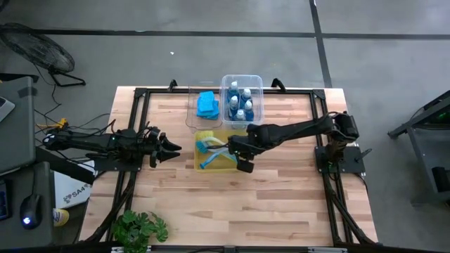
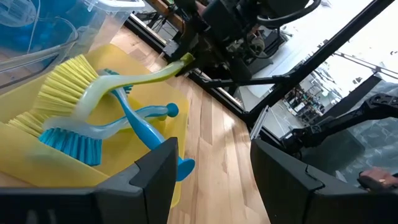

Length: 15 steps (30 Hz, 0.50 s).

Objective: Pick & Place Kitchen Sink Supplies
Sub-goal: Put the yellow toilet brush into the yellow bin

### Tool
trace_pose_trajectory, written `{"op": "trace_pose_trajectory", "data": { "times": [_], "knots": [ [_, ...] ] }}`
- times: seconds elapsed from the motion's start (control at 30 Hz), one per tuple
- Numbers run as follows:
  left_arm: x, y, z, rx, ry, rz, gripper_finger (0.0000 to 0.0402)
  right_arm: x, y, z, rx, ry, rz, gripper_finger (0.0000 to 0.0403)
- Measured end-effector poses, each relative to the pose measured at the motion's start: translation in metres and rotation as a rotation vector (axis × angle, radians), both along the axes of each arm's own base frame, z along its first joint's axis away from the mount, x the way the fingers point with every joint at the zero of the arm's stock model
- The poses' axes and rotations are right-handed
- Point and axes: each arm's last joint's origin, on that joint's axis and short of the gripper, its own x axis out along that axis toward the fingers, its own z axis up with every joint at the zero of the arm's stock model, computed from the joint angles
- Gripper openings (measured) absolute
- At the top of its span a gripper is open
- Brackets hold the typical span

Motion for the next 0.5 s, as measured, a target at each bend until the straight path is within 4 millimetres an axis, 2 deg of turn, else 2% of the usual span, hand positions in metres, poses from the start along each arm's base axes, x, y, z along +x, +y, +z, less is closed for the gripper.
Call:
{"op": "trace_pose_trajectory", "data": {
  "times": [0.3, 0.5],
  "knots": [
    [0.0, 0.0, 0.0, 0.0, 0.0, 0.0, 0.0197, 0.006, 0.003, -0.02, 0.082, 0.056, -0.07, 0.0066],
    [0.0, 0.0, 0.0, 0.0, 0.0, 0.0, 0.0197, 0.007, 0.002, -0.02, 0.078, 0.043, -0.081, 0.0071]
  ]
}}
